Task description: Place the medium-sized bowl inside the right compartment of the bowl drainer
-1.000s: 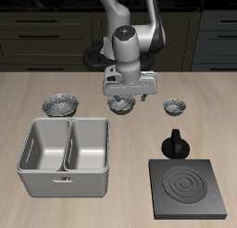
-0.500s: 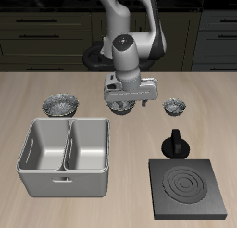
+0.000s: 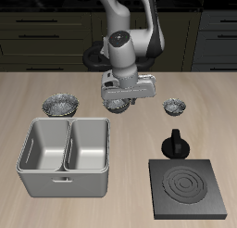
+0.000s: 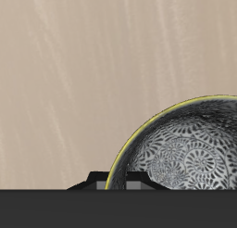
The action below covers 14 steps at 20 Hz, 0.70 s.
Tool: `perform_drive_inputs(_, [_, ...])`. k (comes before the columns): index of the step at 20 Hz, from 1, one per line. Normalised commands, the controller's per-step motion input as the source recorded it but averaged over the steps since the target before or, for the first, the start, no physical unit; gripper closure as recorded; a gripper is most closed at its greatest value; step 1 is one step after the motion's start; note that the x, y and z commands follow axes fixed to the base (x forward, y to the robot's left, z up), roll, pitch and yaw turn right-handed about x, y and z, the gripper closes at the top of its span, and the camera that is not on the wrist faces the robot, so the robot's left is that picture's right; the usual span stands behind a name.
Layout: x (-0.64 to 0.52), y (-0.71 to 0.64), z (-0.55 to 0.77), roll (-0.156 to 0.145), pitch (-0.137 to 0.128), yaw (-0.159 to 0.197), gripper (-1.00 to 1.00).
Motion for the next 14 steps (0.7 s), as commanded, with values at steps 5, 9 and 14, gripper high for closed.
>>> perform_drive_inputs(5, [0.05, -0.04, 0.24, 0.026, -0.008, -0.010, 1.00])
perform_drive_inputs(9, [0.05, -0.15, 0.40, -0.012, -0.058, -0.003, 1.00])
perform_drive_inputs(14, [0.13, -0.35, 0.65, -0.086, -0.094, 0.005, 1.00])
